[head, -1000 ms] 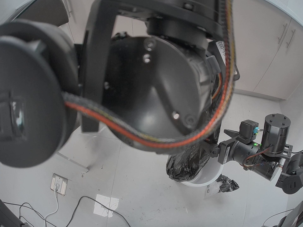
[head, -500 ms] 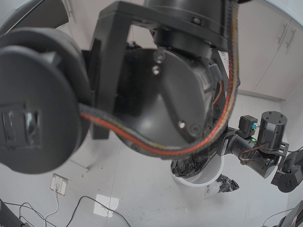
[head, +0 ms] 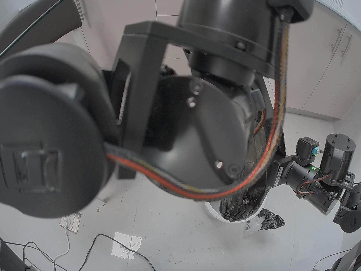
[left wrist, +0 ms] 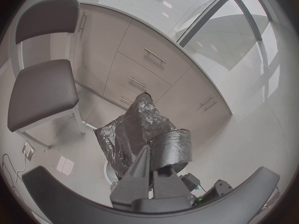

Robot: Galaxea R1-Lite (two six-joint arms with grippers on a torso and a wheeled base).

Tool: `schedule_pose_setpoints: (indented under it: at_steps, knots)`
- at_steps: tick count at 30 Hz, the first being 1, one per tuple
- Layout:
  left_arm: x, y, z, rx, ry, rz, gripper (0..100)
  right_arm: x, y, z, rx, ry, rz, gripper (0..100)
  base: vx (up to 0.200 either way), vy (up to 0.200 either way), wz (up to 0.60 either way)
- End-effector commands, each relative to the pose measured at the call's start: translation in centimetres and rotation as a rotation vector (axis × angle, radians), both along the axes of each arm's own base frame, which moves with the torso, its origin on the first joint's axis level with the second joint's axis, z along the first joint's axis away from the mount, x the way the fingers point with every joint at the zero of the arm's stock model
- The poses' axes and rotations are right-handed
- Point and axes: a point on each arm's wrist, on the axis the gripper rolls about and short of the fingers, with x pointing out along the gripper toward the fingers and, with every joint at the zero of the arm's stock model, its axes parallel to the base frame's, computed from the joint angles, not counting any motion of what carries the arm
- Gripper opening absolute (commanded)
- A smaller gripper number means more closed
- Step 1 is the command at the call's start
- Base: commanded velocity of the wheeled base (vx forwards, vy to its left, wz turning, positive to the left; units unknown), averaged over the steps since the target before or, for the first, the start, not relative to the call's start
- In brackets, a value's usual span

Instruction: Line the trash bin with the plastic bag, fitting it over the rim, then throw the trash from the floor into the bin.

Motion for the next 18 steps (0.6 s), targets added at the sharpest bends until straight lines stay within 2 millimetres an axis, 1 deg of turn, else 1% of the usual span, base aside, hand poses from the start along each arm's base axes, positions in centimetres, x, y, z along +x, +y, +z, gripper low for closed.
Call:
schedule_pose_setpoints:
  at_steps: [1, 2, 3, 4, 6, 7, 8, 9, 10, 11, 12, 14, 18]
  knots:
    - [0.0, 0.0, -0.7, 0.026, 0.008, 0.008, 0, -2.2, -1.8, 0.5, -0.034, -0.03, -0.001, 0, 0.0, 0.0, 0.0]
    - [0.0, 0.0, -0.8, 0.027, 0.008, 0.01, 0, -2.2, -1.9, 0.5, -0.038, -0.029, 0.0, 0, 0.0, 0.0, 0.0]
    - [0.0, 0.3, -1.2, 0.048, 0.009, 0.033, 0, -2.9, -2.7, 0.3, -0.07, -0.039, -0.009, 0, 0.0, 0.0, 0.0]
    - [-0.1, 0.5, -1.7, 0.068, 0.009, 0.049, 0, -3.4, -3.1, 0.3, -0.084, -0.046, -0.007, 0, 0.0, 0.0, 0.0]
    - [-0.2, 1.1, -2.1, 0.086, 0.015, 0.06, 0, -4.3, -3.7, 0.4, -0.097, -0.059, -0.005, 0, 0.0, 0.0, 0.0]
    - [-0.2, 1.1, -2.2, 0.089, 0.016, 0.06, 0, -4.4, -3.8, 0.4, -0.098, -0.059, -0.005, 0, 0.0, 0.0, 0.0]
    - [-0.4, 1.5, -2.7, 0.094, 0.019, 0.057, 0, -5.1, -4.2, 0.7, -0.1, -0.064, -0.005, 0, 0.0, 0.0, 0.0]
    - [-0.4, 1.5, -2.8, 0.096, 0.018, 0.056, 0, -5.2, -4.3, 0.8, -0.099, -0.065, -0.005, 0, 0.0, 0.0, 0.0]
    - [-0.4, 1.5, -3.5, 0.102, 0.014, 0.054, 0, -5.9, -4.7, 1.3, -0.099, -0.065, -0.003, 0, 0.0, 0.0, 0.0]
    - [-0.4, 1.5, -3.5, 0.102, 0.014, 0.054, 0, -5.9, -4.7, 1.3, -0.099, -0.065, -0.003, 0, 0.0, 0.0, 0.0]
    - [-0.4, 1.4, -3.9, 0.092, 0.004, 0.051, 0, -6.4, -5.1, 2.0, -0.095, -0.071, -0.002, 0, 0.0, 0.0, 0.0]
    - [-0.4, 1.1, -4.0, 0.084, -0.013, 0.042, 0, -7.0, -5.4, 3.3, -0.082, -0.09, -0.002, 0, 0.0, 0.0, 0.0]
    - [-0.7, 0.4, -4.2, 0.091, -0.03, 0.021, 0, -7.4, -5.8, 4.8, -0.06, -0.126, -0.004, 0, 0.0, 0.0, 0.0]
